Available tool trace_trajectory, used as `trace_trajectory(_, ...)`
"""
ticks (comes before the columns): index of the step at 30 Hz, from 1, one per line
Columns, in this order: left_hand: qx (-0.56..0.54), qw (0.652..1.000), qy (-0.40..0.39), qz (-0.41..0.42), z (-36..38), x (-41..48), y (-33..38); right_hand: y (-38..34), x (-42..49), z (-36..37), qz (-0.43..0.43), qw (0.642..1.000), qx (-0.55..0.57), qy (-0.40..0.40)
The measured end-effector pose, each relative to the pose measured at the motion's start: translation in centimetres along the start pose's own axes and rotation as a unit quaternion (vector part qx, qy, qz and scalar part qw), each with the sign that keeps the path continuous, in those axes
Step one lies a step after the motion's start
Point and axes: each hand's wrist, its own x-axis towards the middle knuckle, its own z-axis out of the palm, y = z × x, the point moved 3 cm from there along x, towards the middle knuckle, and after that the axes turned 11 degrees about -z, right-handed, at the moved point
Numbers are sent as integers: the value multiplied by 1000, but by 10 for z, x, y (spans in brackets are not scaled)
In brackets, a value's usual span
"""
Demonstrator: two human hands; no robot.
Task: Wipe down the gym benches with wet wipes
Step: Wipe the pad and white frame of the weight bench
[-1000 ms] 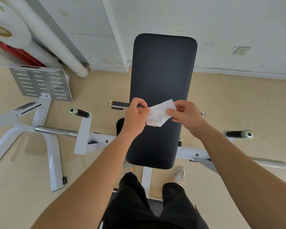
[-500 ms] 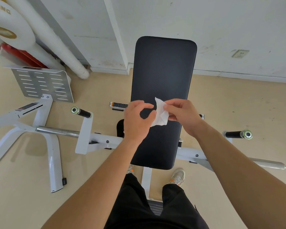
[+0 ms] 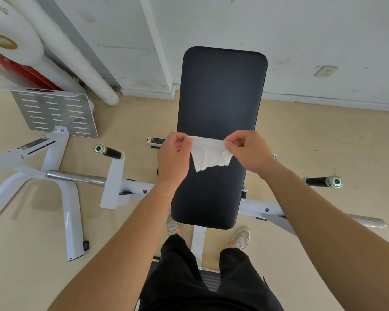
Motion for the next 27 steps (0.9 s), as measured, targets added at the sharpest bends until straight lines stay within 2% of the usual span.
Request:
trace_trajectory(4, 18, 1000, -9, -4, 7, 27, -6, 7, 26, 3, 14, 999, -44, -29)
trace_trajectory(9, 41, 999, 15, -2, 30, 83, -8, 25, 75, 14, 25, 998, -8, -64)
trace_trajectory(12, 58, 998, -13, 19, 45, 134, -11, 44, 112, 14, 18, 997, -16, -73)
trace_trajectory(16, 105, 992, -52, 56, 69, 218, -10, 66, 188, 6, -5, 997, -69, -44)
trace_trajectory(20, 128, 985, -8, 112, 93, 298, 3, 73, 272, -4, -73, 987, -146, -2)
trace_trajectory(23, 211, 957, 59, 190, 109, 333, 14, 70, 316, -8, -139, 968, -209, 26)
trace_trajectory(25, 260, 916, 137, 275, 115, 343, 20, 70, 330, -7, -216, 937, -267, 60)
trace_trajectory(27, 264, 878, 188, 354, 117, 346, 21, 74, 331, -4, -287, 896, -321, 114)
